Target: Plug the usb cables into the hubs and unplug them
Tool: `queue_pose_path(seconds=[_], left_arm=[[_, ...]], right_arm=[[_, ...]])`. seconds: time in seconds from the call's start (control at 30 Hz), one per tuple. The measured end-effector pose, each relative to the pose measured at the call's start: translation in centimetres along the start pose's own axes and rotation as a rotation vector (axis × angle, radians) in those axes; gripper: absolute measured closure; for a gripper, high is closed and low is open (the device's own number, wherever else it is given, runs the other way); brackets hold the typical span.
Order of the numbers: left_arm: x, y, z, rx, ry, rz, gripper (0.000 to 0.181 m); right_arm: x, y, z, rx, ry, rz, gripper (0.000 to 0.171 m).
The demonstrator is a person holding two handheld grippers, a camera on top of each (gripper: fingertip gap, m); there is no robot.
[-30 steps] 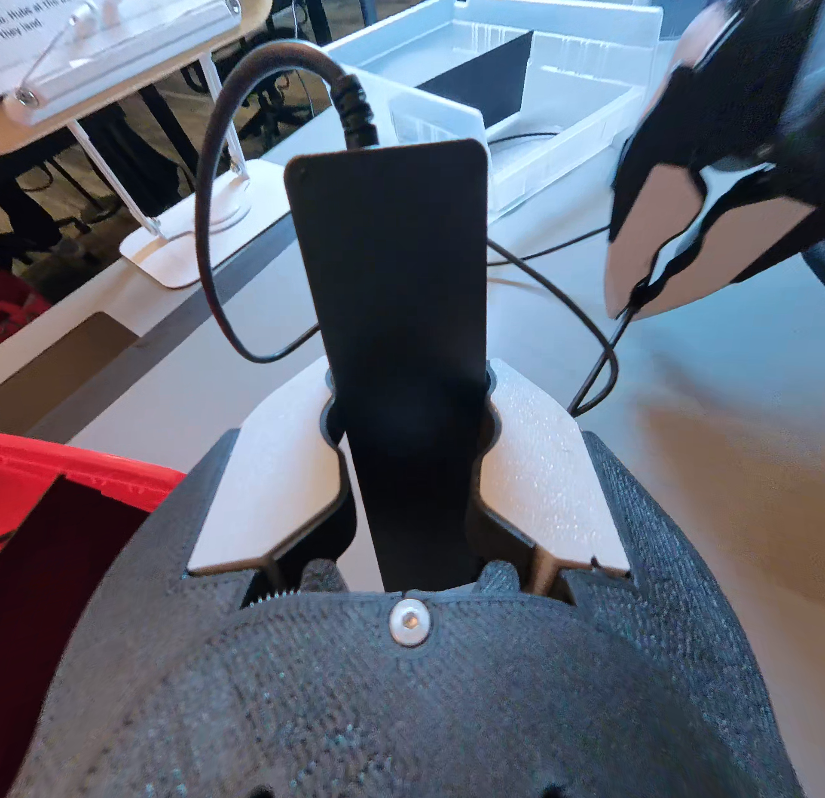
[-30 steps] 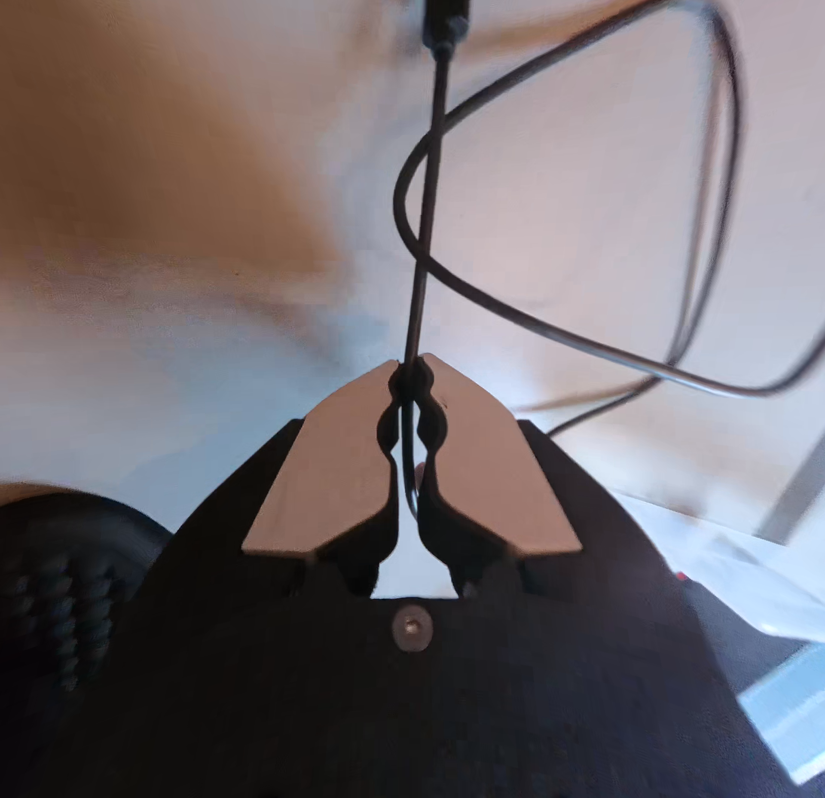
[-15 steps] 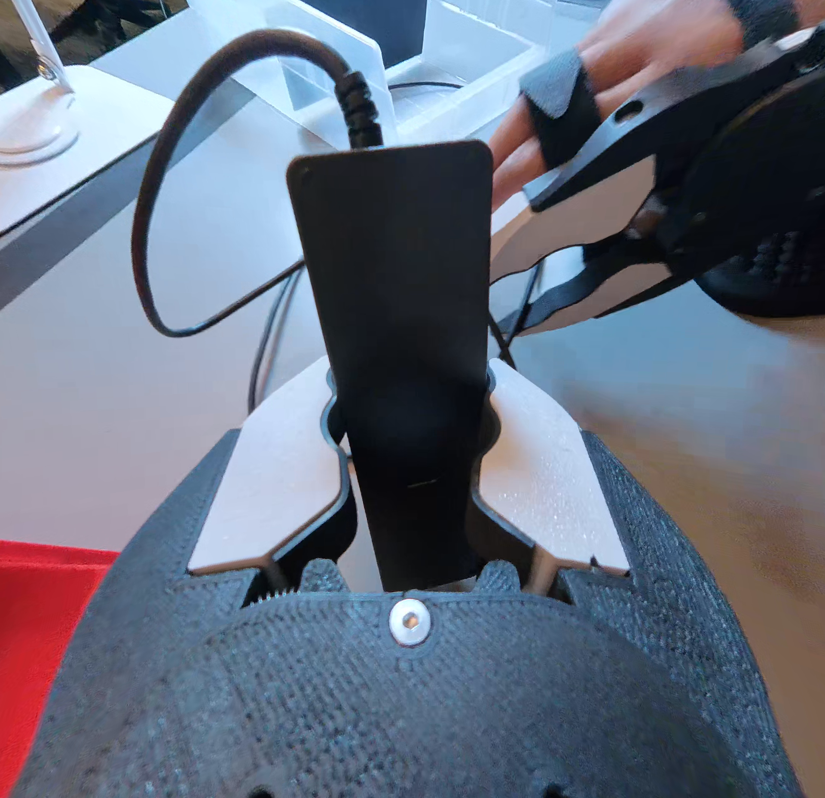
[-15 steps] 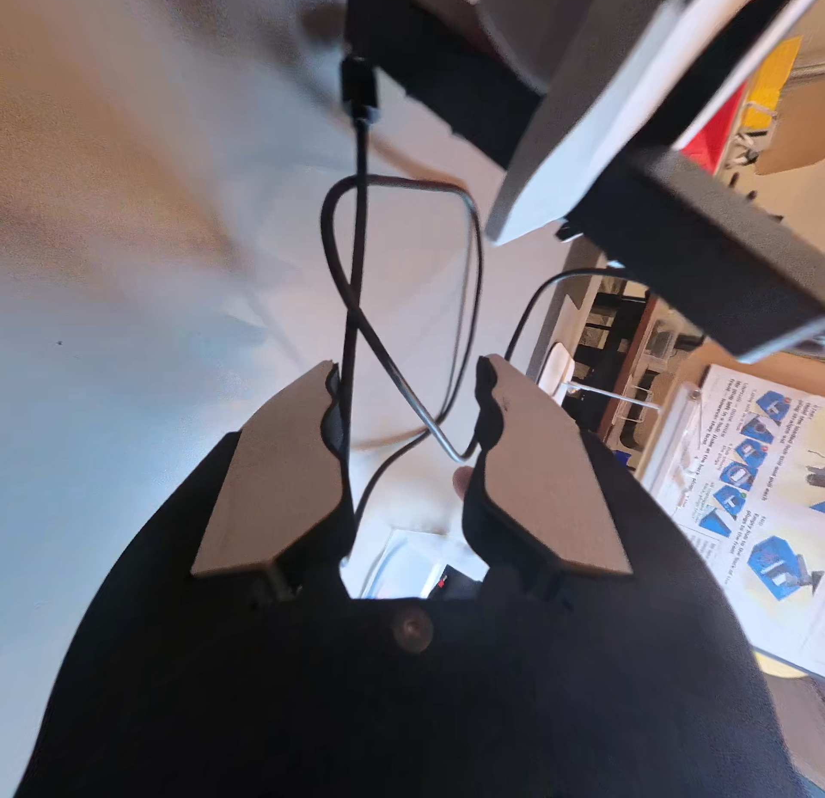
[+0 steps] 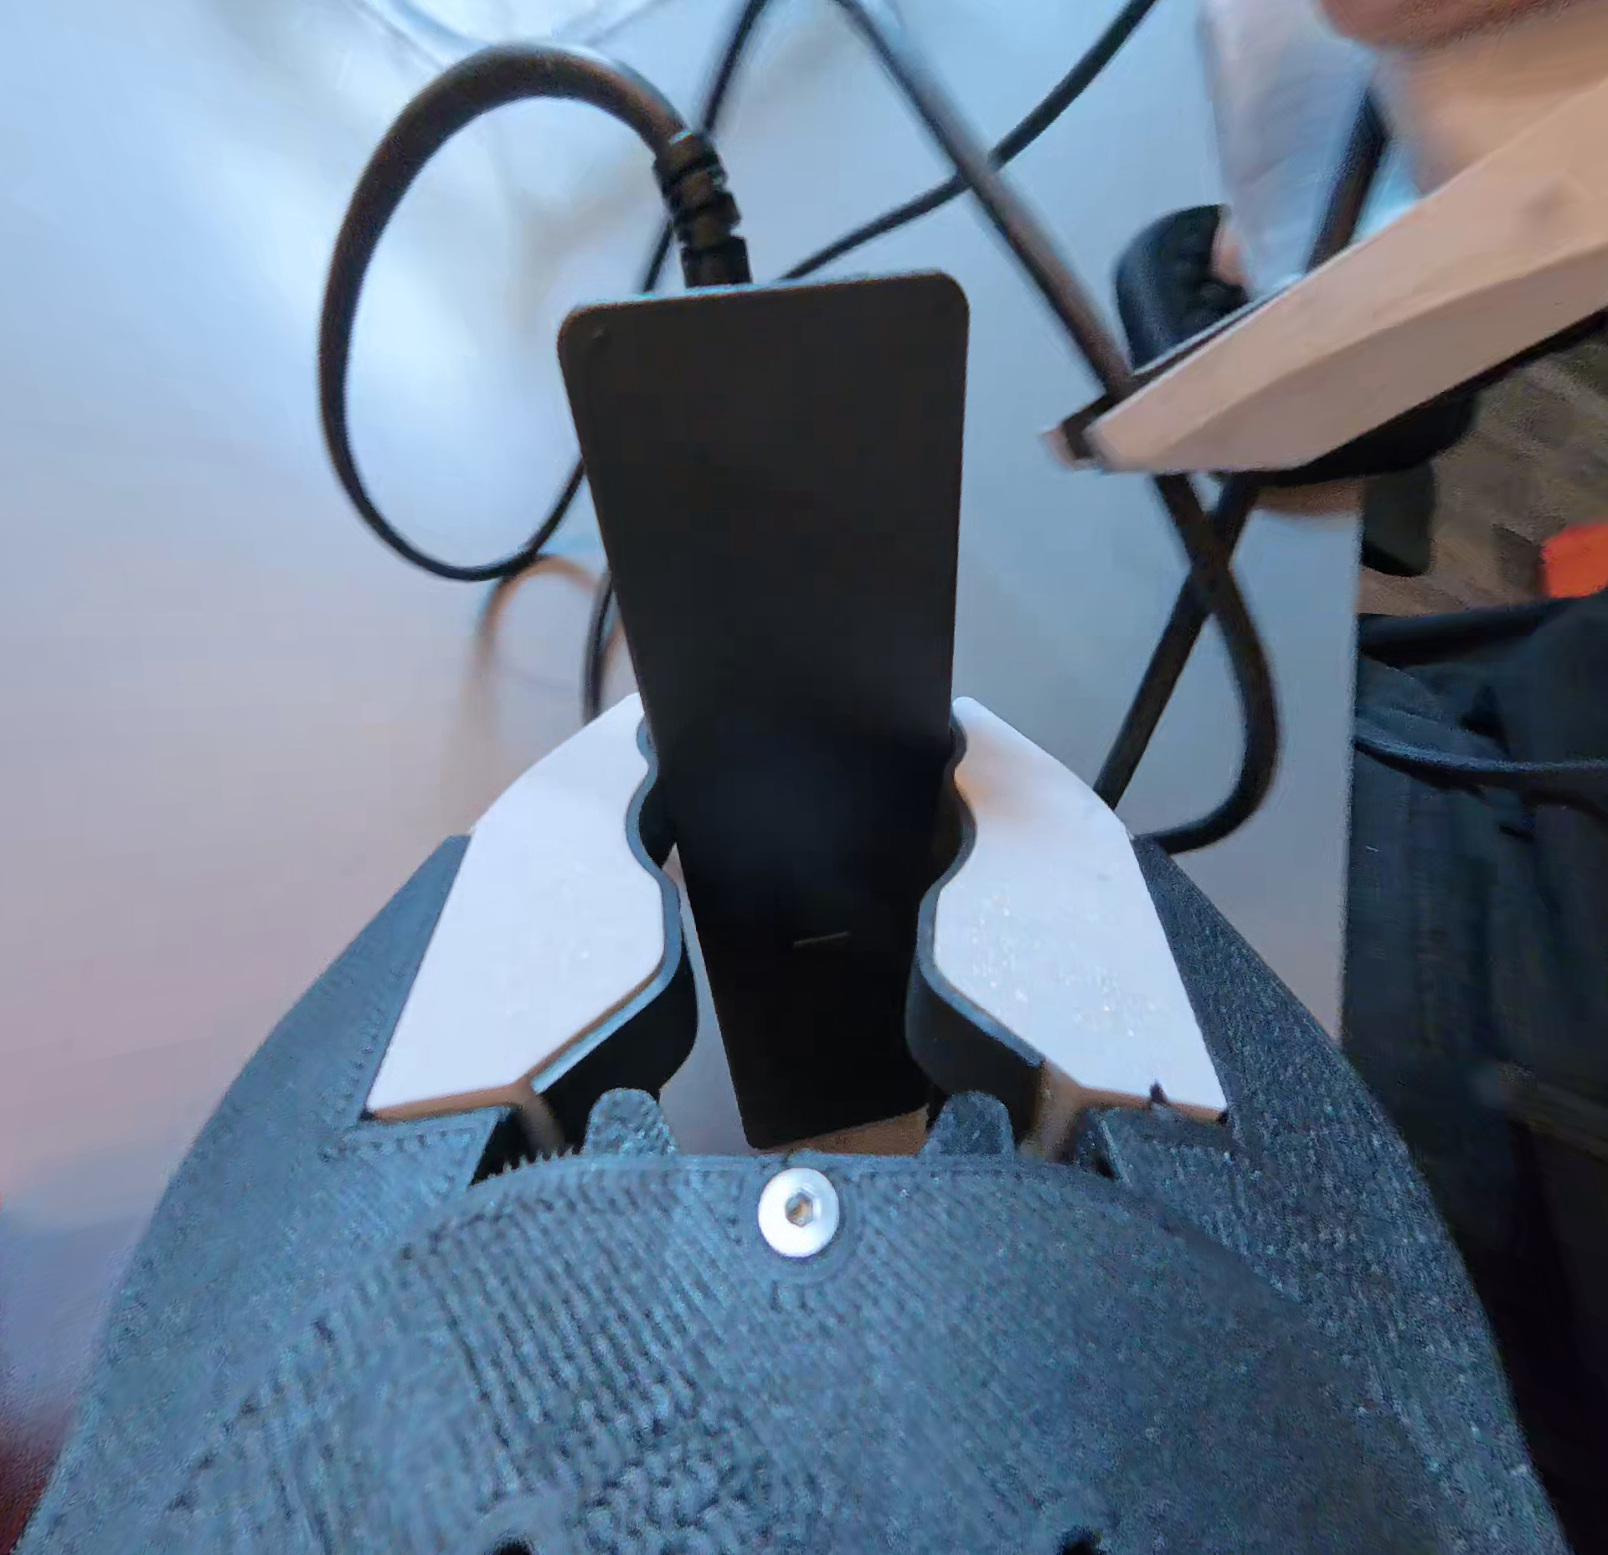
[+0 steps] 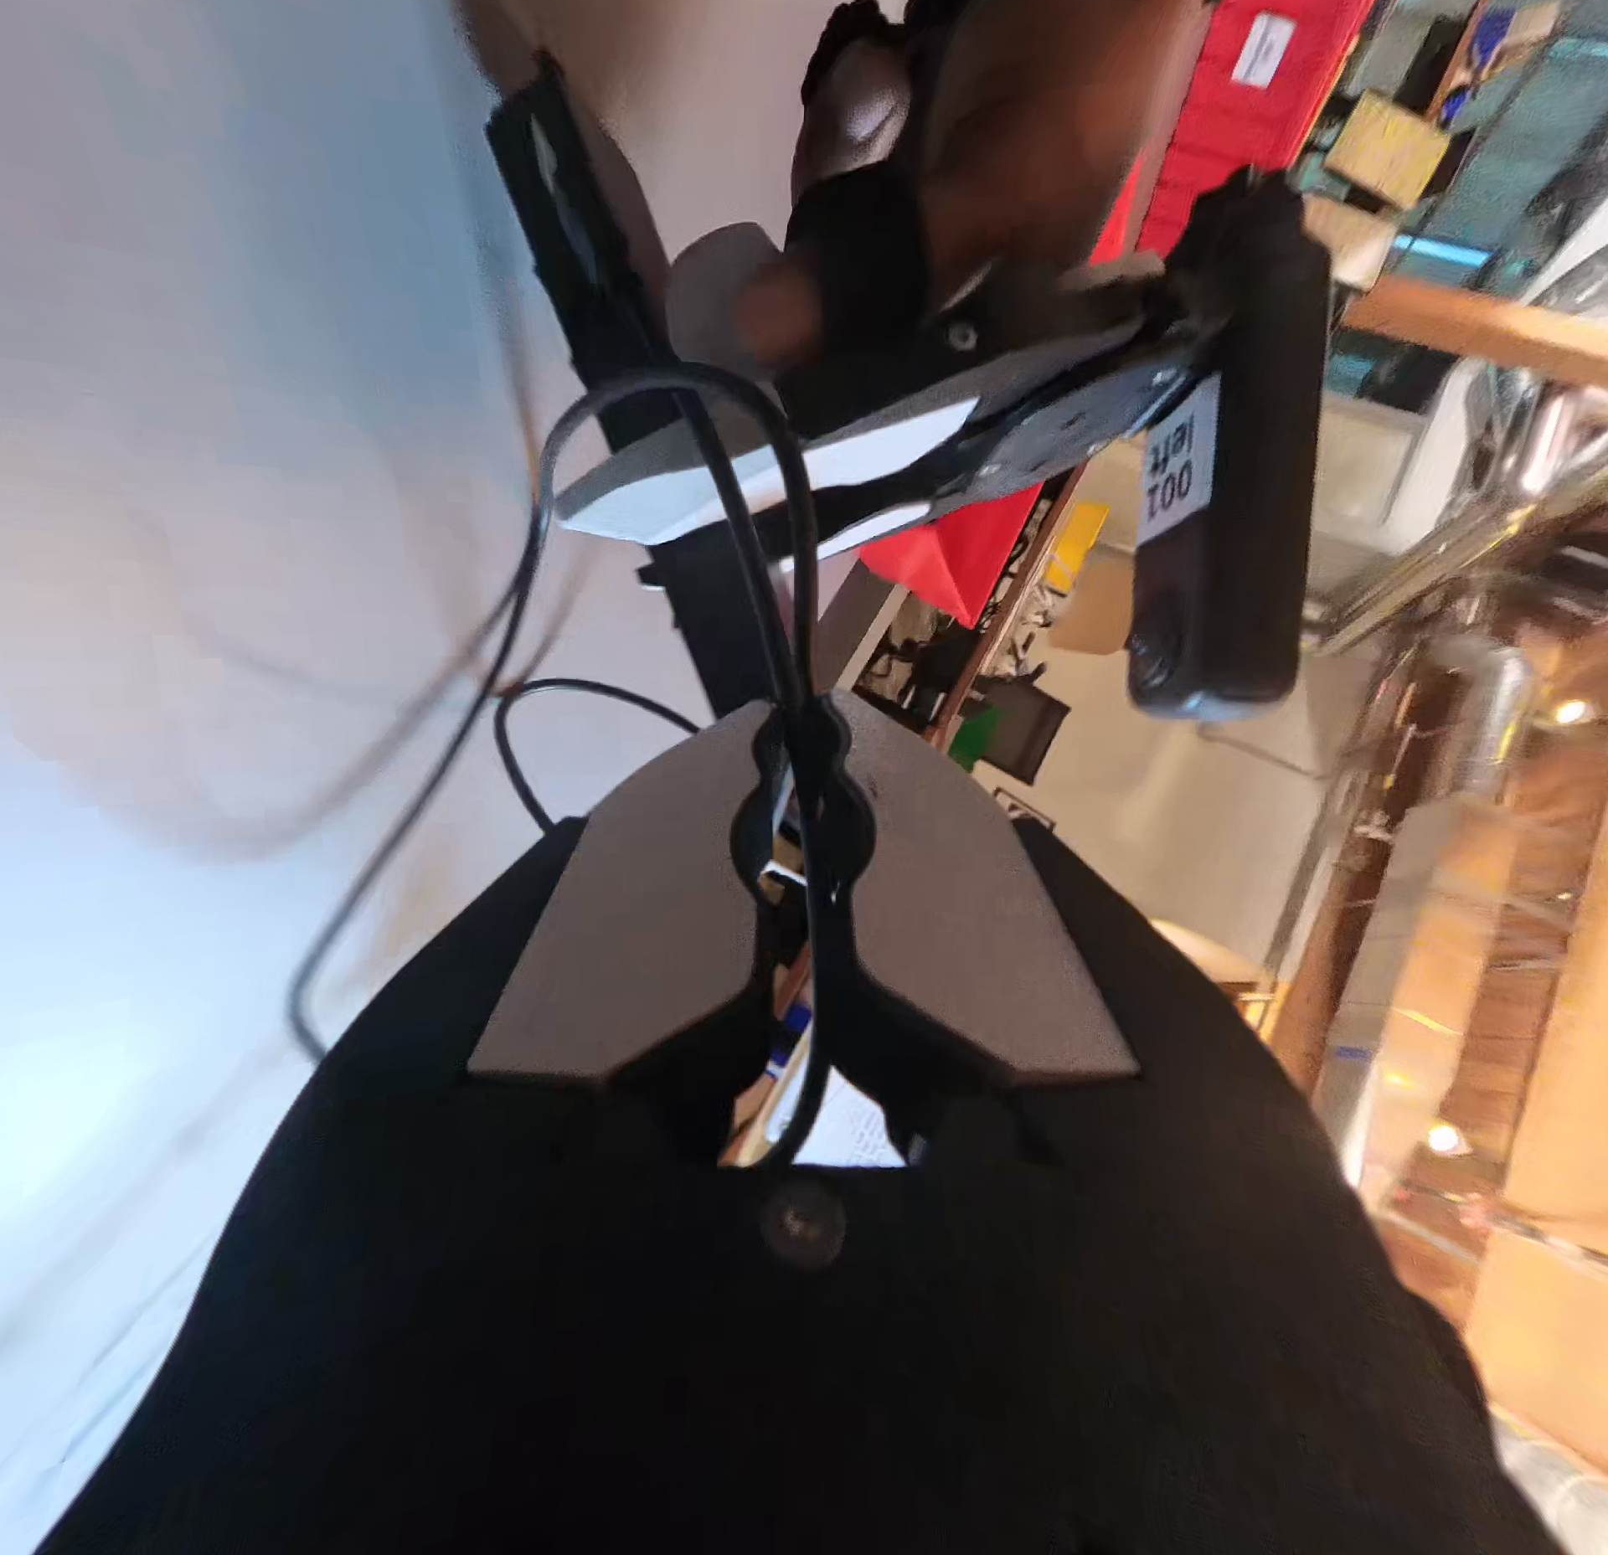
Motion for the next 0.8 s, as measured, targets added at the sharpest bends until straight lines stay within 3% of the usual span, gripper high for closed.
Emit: queue_pose_path(seconds=[0.07, 0.3, 0.37, 0.43, 0.47, 0.57, 0.73, 0.8], left_arm=[[-0.3, 0.0, 0.6, 0.013, 0.036, -0.023, 0.122], [-0.2, 0.2, 1.5, 0.100, 0.217, -0.039, 0.122], [-0.8, 0.1, 2.4, 0.094, 0.266, -0.063, 0.122], [-1.0, -0.1, 2.4, 0.089, 0.246, -0.062, 0.123], [-0.8, -0.1, 2.3, 0.065, 0.239, -0.041, 0.122], [1.9, -1.4, 1.8, 0.041, 0.222, 0.181, 0.107], [10.4, -3.1, -1.0, 0.047, -0.043, 0.699, 0.114], [12.5, -2.5, -2.2, 0.080, -0.157, 0.818, 0.118]], right_arm=[[-0.5, -0.2, 0.1, 0.050, 0.012, -0.012, 0.163], [-2.3, -0.6, -0.2, 0.087, -0.052, -0.112, 0.116], [-2.9, -0.8, -0.7, 0.127, -0.076, -0.113, 0.120], [-3.2, -0.7, -1.6, 0.175, -0.148, -0.121, 0.142], [-3.2, -0.6, -1.6, 0.179, -0.155, -0.117, 0.145], [-2.3, 1.0, -0.7, 0.082, -0.219, -0.142, 0.144], [0.7, 8.0, 2.8, -0.282, -0.304, -0.220, 0.144], [2.3, 12.0, 4.6, -0.422, -0.313, -0.265, 0.144]])
Point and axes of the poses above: each gripper's, where its closed fingertips meet, x back along the fingers, y out of its underside, z = x × y across the jaws, the point moved 7 cm from there along x, back along the fingers, and after that the axes turned 2 degrees about y, right-handed, at the moved point
